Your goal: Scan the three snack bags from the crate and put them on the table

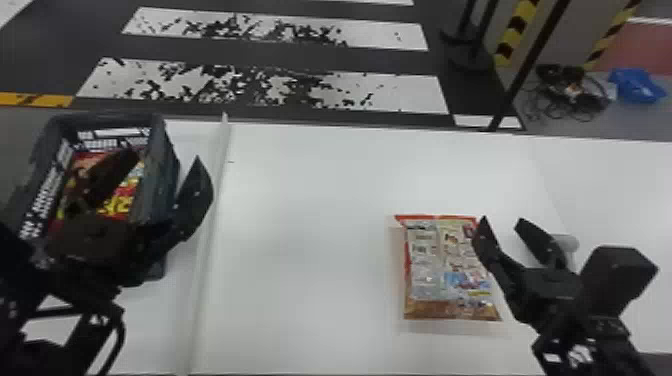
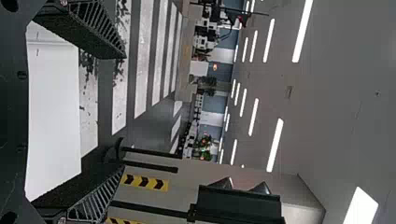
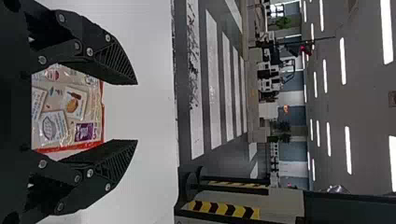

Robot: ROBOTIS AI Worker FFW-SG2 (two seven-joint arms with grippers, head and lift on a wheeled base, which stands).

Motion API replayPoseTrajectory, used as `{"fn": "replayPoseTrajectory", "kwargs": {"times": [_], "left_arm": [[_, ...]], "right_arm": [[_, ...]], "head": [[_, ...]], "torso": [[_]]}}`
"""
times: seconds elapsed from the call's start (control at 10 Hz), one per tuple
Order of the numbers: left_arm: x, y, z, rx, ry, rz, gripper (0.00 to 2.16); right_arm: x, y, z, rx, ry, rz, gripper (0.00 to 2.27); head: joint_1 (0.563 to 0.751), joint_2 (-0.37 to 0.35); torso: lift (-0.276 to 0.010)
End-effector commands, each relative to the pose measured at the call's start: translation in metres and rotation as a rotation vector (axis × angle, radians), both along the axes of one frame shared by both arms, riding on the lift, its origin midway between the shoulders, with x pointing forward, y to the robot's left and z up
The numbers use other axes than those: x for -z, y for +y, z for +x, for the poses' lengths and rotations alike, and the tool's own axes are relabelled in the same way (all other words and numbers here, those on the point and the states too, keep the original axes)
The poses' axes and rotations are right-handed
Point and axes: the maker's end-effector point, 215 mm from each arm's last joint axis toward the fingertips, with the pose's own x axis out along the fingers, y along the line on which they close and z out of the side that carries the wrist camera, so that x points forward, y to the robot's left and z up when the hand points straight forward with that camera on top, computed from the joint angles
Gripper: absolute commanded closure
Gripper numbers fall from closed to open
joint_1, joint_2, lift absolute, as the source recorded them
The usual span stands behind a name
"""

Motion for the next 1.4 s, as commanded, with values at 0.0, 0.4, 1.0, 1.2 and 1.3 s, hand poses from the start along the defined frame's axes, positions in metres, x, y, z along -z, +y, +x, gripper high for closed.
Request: {"fn": "replayPoseTrajectory", "kwargs": {"times": [0.0,0.4,1.0,1.2,1.3], "left_arm": [[0.001,-0.002,0.001,0.005,0.001,-0.007,0.04],[0.010,-0.003,0.002,-0.005,0.035,-0.037,0.04],[0.026,-0.001,0.001,-0.042,0.075,-0.050,0.04],[0.027,-0.001,0.000,-0.041,0.078,-0.046,0.04],[0.027,-0.002,0.000,-0.038,0.078,-0.045,0.04]], "right_arm": [[-0.002,-0.037,-0.003,0.055,0.003,-0.031,0.08],[0.046,-0.133,-0.016,0.145,0.125,-0.041,0.08],[0.112,-0.165,-0.012,0.061,0.239,-0.053,0.09],[0.132,-0.167,-0.012,0.045,0.281,-0.062,0.11],[0.139,-0.168,-0.011,0.034,0.292,-0.064,0.27]], "head": [[0.695,-0.105],[0.695,-0.242],[0.695,-0.338],[0.695,-0.343],[0.695,-0.347]], "torso": [[-0.094],[-0.094],[-0.094],[-0.094],[-0.094]]}}
